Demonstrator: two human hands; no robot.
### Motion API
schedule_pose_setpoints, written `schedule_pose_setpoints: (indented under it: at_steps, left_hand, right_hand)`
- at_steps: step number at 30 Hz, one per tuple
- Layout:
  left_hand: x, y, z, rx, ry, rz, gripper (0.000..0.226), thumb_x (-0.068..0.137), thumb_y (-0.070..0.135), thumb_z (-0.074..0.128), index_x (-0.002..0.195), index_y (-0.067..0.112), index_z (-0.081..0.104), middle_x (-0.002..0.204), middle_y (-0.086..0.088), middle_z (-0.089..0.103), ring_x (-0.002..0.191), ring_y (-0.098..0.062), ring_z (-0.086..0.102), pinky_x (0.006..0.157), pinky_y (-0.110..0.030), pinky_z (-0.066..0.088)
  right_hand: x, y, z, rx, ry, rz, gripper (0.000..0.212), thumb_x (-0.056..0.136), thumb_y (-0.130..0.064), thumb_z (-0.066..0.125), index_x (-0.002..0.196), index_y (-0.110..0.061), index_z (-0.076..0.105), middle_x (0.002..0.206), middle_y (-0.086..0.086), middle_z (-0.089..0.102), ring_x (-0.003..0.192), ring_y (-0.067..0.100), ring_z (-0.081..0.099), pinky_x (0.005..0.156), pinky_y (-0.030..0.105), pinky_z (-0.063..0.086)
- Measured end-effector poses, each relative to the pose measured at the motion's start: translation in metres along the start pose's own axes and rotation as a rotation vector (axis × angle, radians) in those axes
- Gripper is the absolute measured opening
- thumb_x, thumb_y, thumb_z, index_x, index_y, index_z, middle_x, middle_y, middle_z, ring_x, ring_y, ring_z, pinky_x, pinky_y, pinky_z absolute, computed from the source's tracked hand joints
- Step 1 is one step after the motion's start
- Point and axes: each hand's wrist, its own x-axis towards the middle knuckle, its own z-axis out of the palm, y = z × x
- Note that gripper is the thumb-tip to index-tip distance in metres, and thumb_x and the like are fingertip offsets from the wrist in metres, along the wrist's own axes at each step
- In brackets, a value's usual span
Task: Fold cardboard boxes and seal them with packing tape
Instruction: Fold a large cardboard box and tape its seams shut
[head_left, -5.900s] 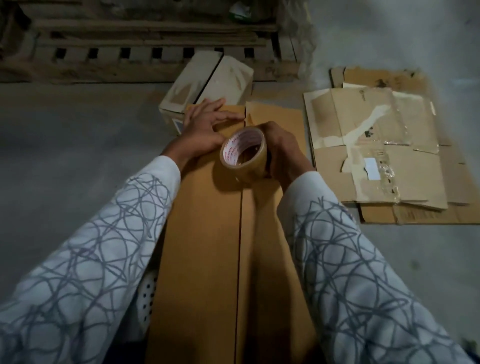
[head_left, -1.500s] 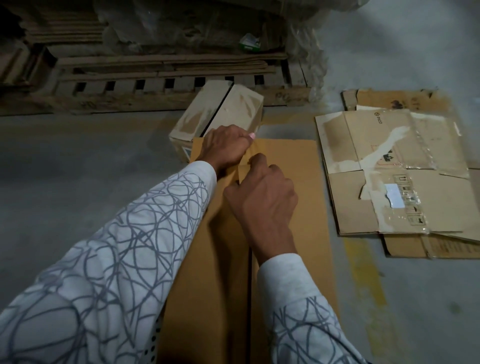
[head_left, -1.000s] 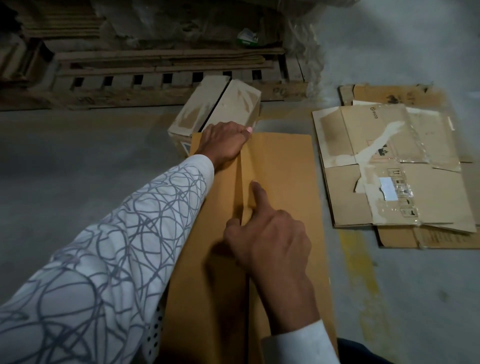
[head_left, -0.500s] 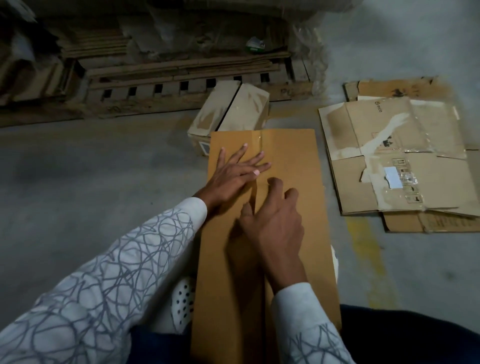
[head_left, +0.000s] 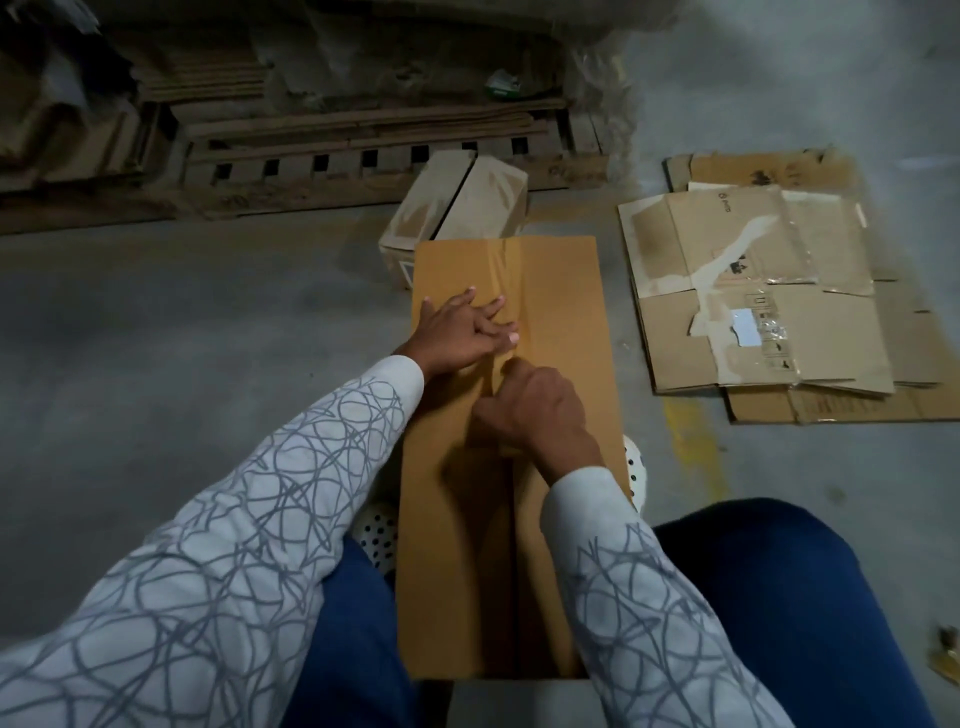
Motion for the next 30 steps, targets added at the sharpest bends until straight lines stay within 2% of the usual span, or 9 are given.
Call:
schedule_pose_setpoints:
  at_steps: [2, 5, 9, 14, 17, 20, 23, 26, 30]
  left_hand:
    - [-0.004, 0.003, 0.003, 0.057, -0.013, -0.042, 0.045, 0.095, 0.068, 0.048, 0.134, 0.049, 0.060, 0.164, 0.021, 0.023, 0.157, -0.018, 0.004, 0.118, -0.067, -0.006]
    - [-0.010, 0.008, 0.007, 0.116, -0.007, -0.056, 0.052, 0.095, 0.068, 0.049, 0.142, 0.047, 0.053, 0.166, 0.019, 0.019, 0.157, -0.019, 0.004, 0.117, -0.068, -0.003]
    - [-0.020, 0.011, 0.012, 0.180, 0.001, 0.001, 0.064, 0.094, 0.061, 0.056, 0.153, 0.040, 0.040, 0.169, 0.012, 0.014, 0.157, -0.020, -0.001, 0.118, -0.069, 0.003]
    - [-0.026, 0.013, 0.013, 0.281, -0.032, 0.250, 0.056, 0.102, 0.034, 0.055, 0.155, 0.021, 0.040, 0.169, 0.001, 0.014, 0.157, -0.025, -0.006, 0.123, -0.043, -0.011]
    - [-0.030, 0.011, 0.012, 0.288, -0.074, 0.300, 0.057, 0.100, 0.014, 0.054, 0.155, 0.021, 0.039, 0.166, 0.003, 0.024, 0.157, -0.022, 0.003, 0.126, -0.039, -0.008]
    - [-0.036, 0.009, 0.018, 0.319, -0.140, 0.296, 0.064, 0.099, 0.007, 0.049, 0.159, 0.019, 0.029, 0.168, 0.001, 0.017, 0.157, -0.021, 0.006, 0.127, -0.037, -0.004]
    - [-0.037, 0.010, 0.021, 0.523, -0.166, 0.342, 0.059, 0.107, 0.016, 0.039, 0.161, 0.014, 0.014, 0.170, -0.007, 0.006, 0.157, -0.024, 0.002, 0.124, -0.035, -0.007]
    - [-0.036, 0.008, 0.024, 0.652, -0.177, 0.335, 0.056, 0.110, 0.025, 0.029, 0.162, 0.012, 0.010, 0.170, -0.010, 0.005, 0.157, -0.026, 0.000, 0.124, -0.037, -0.007]
    - [-0.033, 0.012, 0.034, 0.662, -0.234, 0.292, 0.056, 0.112, 0.031, 0.022, 0.162, 0.010, 0.009, 0.170, -0.011, 0.004, 0.157, -0.027, 0.000, 0.126, -0.038, -0.001]
  right_hand:
    - [-0.006, -0.002, -0.001, -0.069, -0.072, 0.015, 0.050, 0.089, -0.040, 0.056, 0.128, -0.008, 0.057, 0.129, 0.018, 0.061, 0.119, 0.036, 0.058, 0.094, 0.036, 0.045]
    - [-0.008, 0.001, 0.006, -0.029, -0.053, 0.026, 0.056, 0.089, -0.041, 0.055, 0.136, -0.009, 0.050, 0.132, 0.019, 0.054, 0.118, 0.039, 0.056, 0.097, 0.040, 0.044]
    - [-0.026, 0.013, 0.032, 0.171, 0.264, -0.045, 0.063, 0.086, -0.025, 0.066, 0.141, -0.011, 0.037, 0.125, 0.015, 0.043, 0.099, 0.039, 0.060, 0.079, 0.040, 0.049]
    - [-0.047, 0.020, 0.062, 0.237, 0.339, -0.088, 0.084, 0.083, -0.019, 0.069, 0.154, -0.015, 0.026, 0.122, 0.015, 0.046, 0.101, 0.035, 0.056, 0.084, 0.046, 0.053]
    - [-0.049, 0.019, 0.057, 0.286, 0.381, -0.099, 0.084, 0.084, -0.018, 0.067, 0.155, -0.007, 0.025, 0.126, 0.020, 0.048, 0.107, 0.039, 0.055, 0.088, 0.047, 0.050]
    - [-0.045, 0.018, 0.042, 0.247, 0.296, -0.054, 0.073, 0.088, -0.024, 0.065, 0.149, -0.006, 0.031, 0.125, 0.021, 0.054, 0.108, 0.040, 0.058, 0.086, 0.043, 0.050]
    - [-0.035, 0.018, 0.024, 0.085, 0.102, 0.028, 0.054, 0.089, -0.039, 0.061, 0.131, -0.006, 0.050, 0.120, 0.020, 0.062, 0.109, 0.037, 0.061, 0.090, 0.039, 0.049]
    - [-0.032, 0.015, 0.021, -0.075, -0.068, 0.085, 0.047, 0.089, -0.046, 0.055, 0.117, -0.009, 0.064, 0.119, 0.017, 0.066, 0.109, 0.035, 0.062, 0.089, 0.037, 0.048]
    - [-0.036, 0.012, 0.034, -0.235, -0.086, 0.089, 0.053, 0.090, -0.045, 0.054, 0.128, -0.009, 0.061, 0.129, 0.015, 0.063, 0.120, 0.033, 0.060, 0.092, 0.035, 0.047]
